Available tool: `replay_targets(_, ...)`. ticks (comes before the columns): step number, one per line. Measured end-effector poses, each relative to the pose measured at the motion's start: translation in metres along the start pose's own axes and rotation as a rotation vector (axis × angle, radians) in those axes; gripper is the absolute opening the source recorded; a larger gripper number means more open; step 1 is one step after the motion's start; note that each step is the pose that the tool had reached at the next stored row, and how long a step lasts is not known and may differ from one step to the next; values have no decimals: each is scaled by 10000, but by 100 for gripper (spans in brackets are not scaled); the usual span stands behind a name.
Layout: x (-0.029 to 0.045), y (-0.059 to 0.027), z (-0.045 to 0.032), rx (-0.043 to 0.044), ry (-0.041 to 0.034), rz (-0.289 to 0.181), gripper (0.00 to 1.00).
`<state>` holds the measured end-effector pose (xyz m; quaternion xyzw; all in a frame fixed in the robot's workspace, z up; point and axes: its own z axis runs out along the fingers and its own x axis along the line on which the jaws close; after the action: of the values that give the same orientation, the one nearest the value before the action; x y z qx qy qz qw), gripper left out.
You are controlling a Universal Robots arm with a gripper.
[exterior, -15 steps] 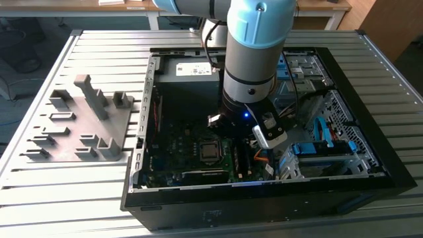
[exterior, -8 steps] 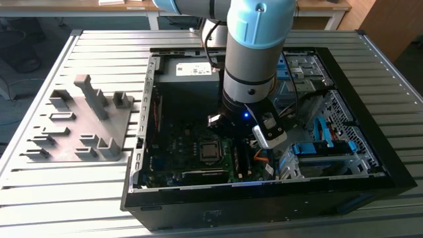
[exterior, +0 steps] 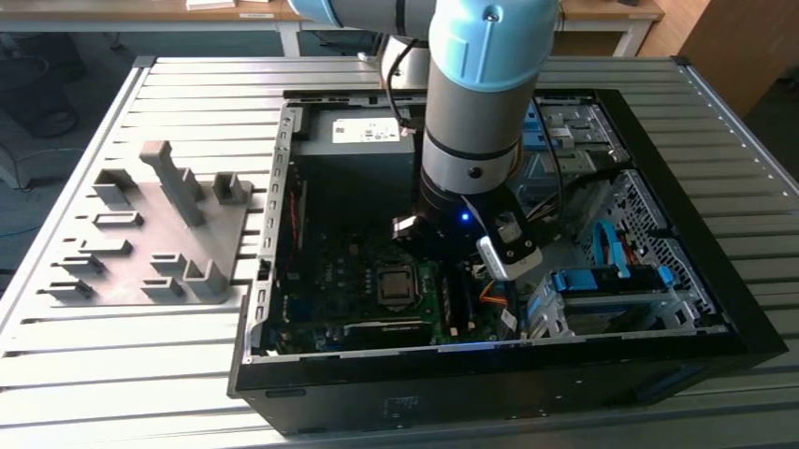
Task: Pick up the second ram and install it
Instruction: 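Insert the second ram into the second slot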
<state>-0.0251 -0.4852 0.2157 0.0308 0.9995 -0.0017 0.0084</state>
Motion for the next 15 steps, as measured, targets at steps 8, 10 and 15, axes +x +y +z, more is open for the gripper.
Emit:
replay_targets(8, -2, 2, -16, 16, -2, -1, 14)
replay_targets(10, -2, 2, -16, 14, -3, -1, 14)
replay_targets(15, -3, 5, -9, 44, 3, -2, 14)
